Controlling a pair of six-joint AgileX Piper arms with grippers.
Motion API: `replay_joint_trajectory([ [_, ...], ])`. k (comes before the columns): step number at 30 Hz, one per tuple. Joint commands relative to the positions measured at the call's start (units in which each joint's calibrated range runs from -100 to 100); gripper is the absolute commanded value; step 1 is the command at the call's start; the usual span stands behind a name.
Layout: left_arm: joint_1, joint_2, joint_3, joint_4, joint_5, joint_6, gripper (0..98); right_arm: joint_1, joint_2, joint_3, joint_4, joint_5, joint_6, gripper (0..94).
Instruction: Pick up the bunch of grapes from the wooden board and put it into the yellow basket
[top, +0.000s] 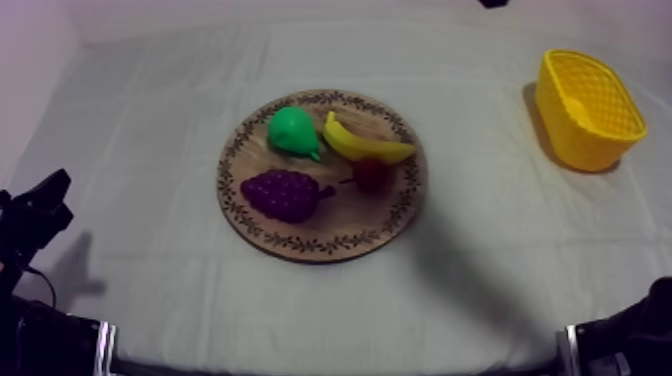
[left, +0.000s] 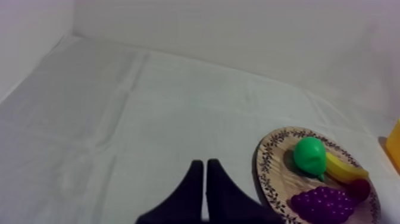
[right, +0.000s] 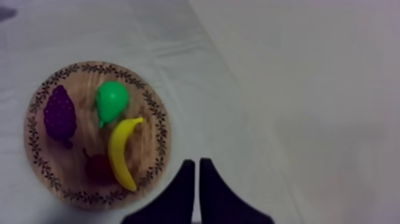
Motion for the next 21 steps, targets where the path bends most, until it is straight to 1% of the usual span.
replay_joint_trajectory([
  [1,-0.01,0.00,-0.04,-0.04,-0.03,0.02,0.1,-1.34,3.76,-4.91,-0.14,3.06,0.11,0.4],
  [10,-0.01,0.00,-0.04,-0.04,-0.03,0.02,0.1,-5.90,14.90,-15.93,-0.54,13.62,0.91,0.3],
  [21,-0.01,0.00,-0.04,-0.04,-0.03,0.02,0.1,-9.61,27.78,-26.38,-0.62,22.88,-0.03,0.2],
])
